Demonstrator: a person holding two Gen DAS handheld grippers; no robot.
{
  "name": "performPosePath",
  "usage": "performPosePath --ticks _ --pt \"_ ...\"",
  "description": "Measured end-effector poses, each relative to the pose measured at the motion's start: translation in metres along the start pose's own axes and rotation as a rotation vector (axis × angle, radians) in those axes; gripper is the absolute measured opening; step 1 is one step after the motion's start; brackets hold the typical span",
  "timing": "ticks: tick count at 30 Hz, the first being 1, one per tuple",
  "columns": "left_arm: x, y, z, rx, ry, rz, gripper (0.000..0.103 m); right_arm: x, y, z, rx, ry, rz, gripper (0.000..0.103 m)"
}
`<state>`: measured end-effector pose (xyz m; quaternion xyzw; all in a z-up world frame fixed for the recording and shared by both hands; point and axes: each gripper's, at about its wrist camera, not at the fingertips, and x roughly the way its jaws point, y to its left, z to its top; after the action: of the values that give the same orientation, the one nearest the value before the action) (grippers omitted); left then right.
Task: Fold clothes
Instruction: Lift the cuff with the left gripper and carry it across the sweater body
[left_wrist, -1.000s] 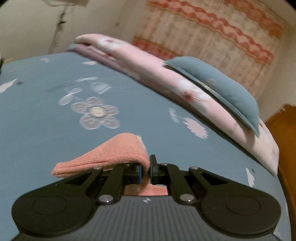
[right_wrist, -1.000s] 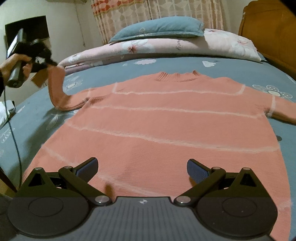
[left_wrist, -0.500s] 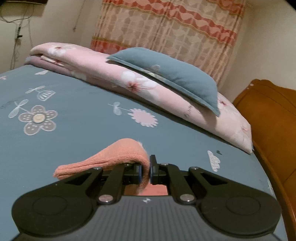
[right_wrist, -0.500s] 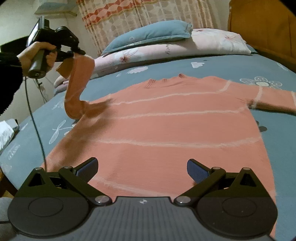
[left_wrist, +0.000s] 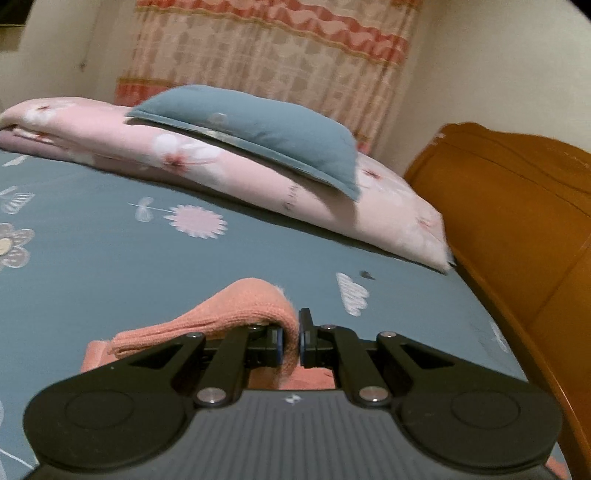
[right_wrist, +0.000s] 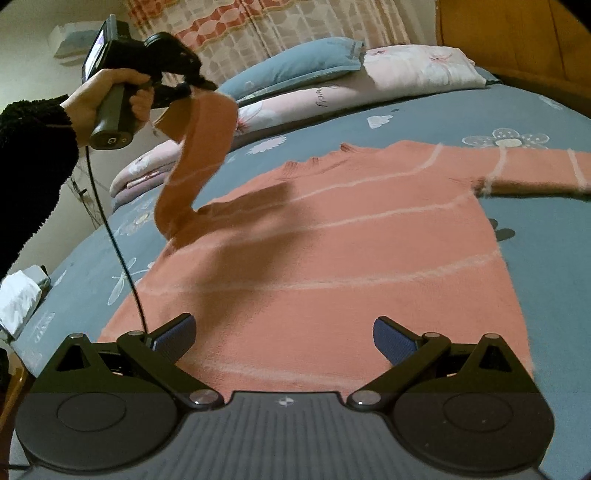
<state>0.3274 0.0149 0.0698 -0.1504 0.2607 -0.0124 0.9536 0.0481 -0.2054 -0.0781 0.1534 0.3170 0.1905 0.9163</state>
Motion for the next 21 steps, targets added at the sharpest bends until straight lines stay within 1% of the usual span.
performPosePath --ticks 5,12,16,17,18,19,21 --pt "0.014 -0.027 -0.020 0.046 0.043 -0.038 0.005 -0.004 -0.004 -0.001 0.009 -0.001 -0.005 0.103" --pt "0.043 -0.045 -0.060 0.118 0.129 -0.045 0.005 -0.007 -0.005 -0.001 0.014 -0.001 -0.009 0.103" --pt "0.054 -0.055 -0.082 0.197 0.192 -0.055 0.007 -0.006 -0.005 -0.001 0.012 0.008 -0.014 0.103" --pt "0.057 -0.057 -0.086 0.213 0.214 -0.061 0.010 -0.005 -0.005 -0.001 0.011 0.011 -0.016 0.103" --pt "0.057 -0.058 -0.088 0.225 0.226 -0.070 0.017 -0.004 -0.005 -0.001 0.011 0.013 -0.017 0.103" --pt "0.056 -0.059 -0.090 0.236 0.229 -0.082 0.021 -0.004 -0.004 -0.001 0.010 0.015 -0.017 0.103" --pt "0.054 -0.060 -0.093 0.257 0.236 -0.104 0.033 -0.002 -0.003 -0.002 0.006 0.020 -0.016 0.103"
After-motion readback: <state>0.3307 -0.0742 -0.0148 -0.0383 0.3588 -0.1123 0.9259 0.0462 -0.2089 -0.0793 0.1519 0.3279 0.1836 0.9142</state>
